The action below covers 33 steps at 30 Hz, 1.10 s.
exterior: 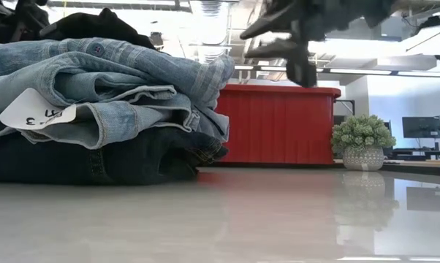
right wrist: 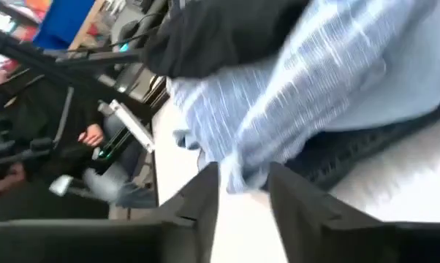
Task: Fold Laundry from Bin
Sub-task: Put the stacked clothes into the red laundry bin
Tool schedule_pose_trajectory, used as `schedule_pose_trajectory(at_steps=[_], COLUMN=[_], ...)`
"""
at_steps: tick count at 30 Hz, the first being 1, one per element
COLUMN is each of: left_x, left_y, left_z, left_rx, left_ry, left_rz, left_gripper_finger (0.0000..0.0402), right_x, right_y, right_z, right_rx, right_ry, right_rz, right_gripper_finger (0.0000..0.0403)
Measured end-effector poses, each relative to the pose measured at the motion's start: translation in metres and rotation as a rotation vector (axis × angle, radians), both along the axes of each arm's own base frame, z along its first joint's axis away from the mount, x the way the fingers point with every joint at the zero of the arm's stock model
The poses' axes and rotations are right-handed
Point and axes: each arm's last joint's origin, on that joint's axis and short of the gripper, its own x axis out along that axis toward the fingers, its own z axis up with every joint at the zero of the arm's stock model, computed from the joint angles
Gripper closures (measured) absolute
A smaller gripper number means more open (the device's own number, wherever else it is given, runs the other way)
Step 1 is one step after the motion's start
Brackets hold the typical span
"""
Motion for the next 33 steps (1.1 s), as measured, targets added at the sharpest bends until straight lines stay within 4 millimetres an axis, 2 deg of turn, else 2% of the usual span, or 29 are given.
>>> schedule_pose_trajectory(at_steps=[4,7,9,12,16,22,27,29,33], left_x=[-0.001,0.006,0.013,0.018,0.022,0.027,0.059,0.068,0.065], left_y=[0.002,-0.001,-0.004,-0.006,-0.006,-0.002,-0.004,0.000,0.017], left_z=[-0.007,-0.015,-0.019,-0.025,-0.029,-0.024,-0.024,-0.023,-0.015], left_rx=[-0.004,-0.007,-0.002,-0.004,0.024,0.153,0.216,0.254,0.332], left_ry=[-0.015,-0.021,-0.028,-0.032,-0.007,0.002,-0.081,-0.080,-0.032], left_rz=[0.081,0.102,0.106,0.142,0.179,0.216,0.072,0.035,0.049], left_gripper_finger=[0.0172,0.0164,0.0162,0.0161,0.0161,0.0161,0.0161,0.0161,0.0161], right_x=[-0.013,-0.019,-0.020,-0.019,-0.019,-0.016,-0.005,0.001,0.015], right_y=[-0.011,-0.019,-0.019,-0.011,0.005,0.027,0.044,0.051,0.065], right_z=[-0.012,-0.028,-0.040,-0.048,-0.059,-0.070,-0.083,-0.090,-0.098], right_rx=[0.050,0.113,0.138,0.179,0.212,0.298,0.398,0.401,0.423], right_ry=[-0.027,-0.016,-0.002,-0.017,0.029,0.033,-0.009,0.005,0.017], right_rz=[-0.003,-0.056,-0.039,0.017,0.041,-0.073,-0.170,-0.198,-0.218], right_gripper_finger=[0.0170,0.0109,0.0078,0.0046,0.0031,0.0031,0.0031,0.0031,0.0031])
